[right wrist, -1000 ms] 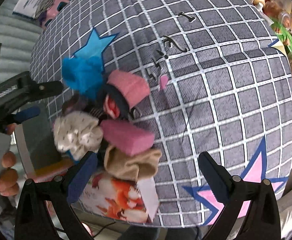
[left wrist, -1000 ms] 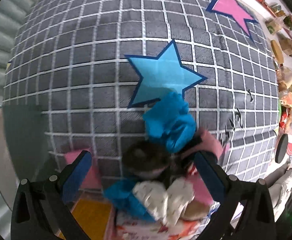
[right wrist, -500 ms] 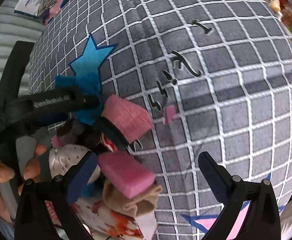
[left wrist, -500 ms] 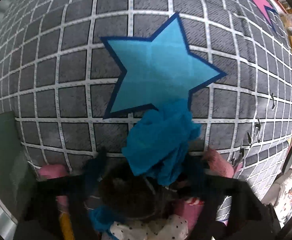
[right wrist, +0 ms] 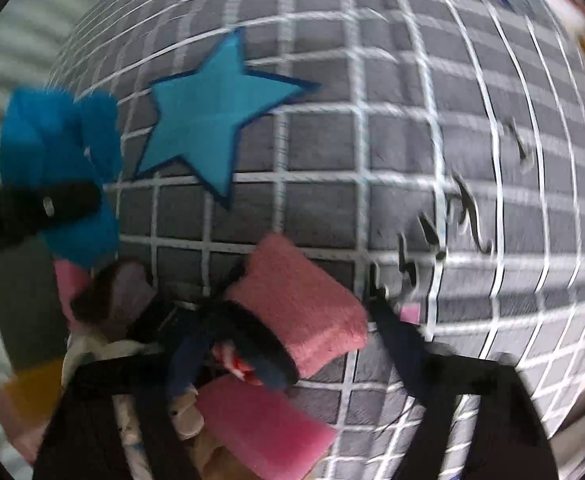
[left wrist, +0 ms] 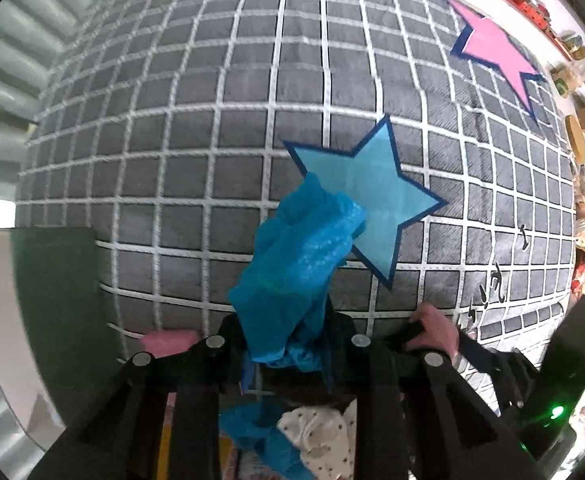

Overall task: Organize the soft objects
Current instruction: 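Grasp the blue cloth with the left tool while the right tool grasps the pink knit sock, then carry the blue cloth and pink sock over the white box with both tools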

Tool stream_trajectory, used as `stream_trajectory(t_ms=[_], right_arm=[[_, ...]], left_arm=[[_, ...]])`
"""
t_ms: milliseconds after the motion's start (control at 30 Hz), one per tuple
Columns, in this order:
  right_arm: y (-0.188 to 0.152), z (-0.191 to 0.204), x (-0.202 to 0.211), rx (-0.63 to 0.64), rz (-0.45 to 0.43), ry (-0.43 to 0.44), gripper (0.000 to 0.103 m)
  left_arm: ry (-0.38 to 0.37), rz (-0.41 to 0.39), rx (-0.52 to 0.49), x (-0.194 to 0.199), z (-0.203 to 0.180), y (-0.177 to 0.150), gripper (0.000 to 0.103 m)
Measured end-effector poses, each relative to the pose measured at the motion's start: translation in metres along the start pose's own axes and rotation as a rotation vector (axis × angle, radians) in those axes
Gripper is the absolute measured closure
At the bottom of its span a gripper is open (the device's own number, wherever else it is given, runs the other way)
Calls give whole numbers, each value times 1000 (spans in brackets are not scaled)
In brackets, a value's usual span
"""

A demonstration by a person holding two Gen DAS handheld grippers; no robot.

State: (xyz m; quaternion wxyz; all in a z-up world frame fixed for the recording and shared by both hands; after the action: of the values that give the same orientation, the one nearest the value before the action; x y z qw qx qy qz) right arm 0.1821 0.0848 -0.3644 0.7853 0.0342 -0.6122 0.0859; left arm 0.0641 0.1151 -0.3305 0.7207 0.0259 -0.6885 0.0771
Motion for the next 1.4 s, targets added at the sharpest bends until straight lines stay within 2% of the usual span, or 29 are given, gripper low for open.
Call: stream_trajectory(t_ms=[100, 133, 233, 333, 367, 433, 533, 633, 700, 1000, 1400], right_arm=[[-2, 7, 2, 17, 15, 28, 57], [-1, 5, 5, 3, 12, 44, 58], [-1, -4, 19, -32, -2, 71, 58], [-5, -14, 39, -57, -32, 94, 58], [-6, -15, 45, -62, -42, 101, 58], [-8, -19, 61, -68, -65, 115, 58], [-3, -22, 79, -59, -92, 127, 58], [-6, -18, 97, -53, -118, 134, 58], [-8, -13, 107, -47, -136, 138, 58], [-27, 19, 155, 2, -200, 160, 58], [-66, 69, 178, 72, -228, 176, 58]], left_arm=[[9, -30, -15, 17, -1, 3, 75], [10, -43, -18, 24, -1, 3, 75], [21, -82, -39, 53, 1, 2, 75], [29, -116, -52, 76, 11, -12, 75], [30, -127, -54, 79, 12, -26, 75], [29, -154, -63, 95, 23, -29, 75], [42, -187, -83, 107, 25, -28, 75], [45, -213, -94, 100, 7, -34, 75], [44, -235, -93, 114, 11, -41, 75], [44, -302, -77, 132, 28, -67, 75], [31, -341, -48, 159, 59, -116, 75]])
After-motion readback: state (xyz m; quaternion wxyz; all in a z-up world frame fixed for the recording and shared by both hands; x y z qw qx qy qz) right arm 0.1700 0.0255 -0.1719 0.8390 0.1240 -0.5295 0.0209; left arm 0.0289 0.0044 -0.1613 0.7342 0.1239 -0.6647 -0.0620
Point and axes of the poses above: each gripper's, at about its wrist camera, not at the fingertips, and x roughly against the way its jaws point, z to its left, y to its top, the point moved 10 cm from there along -x, roughly the way its jaws point, and after that the axes turned 11 degrees about -x, right-handed, at the moved point
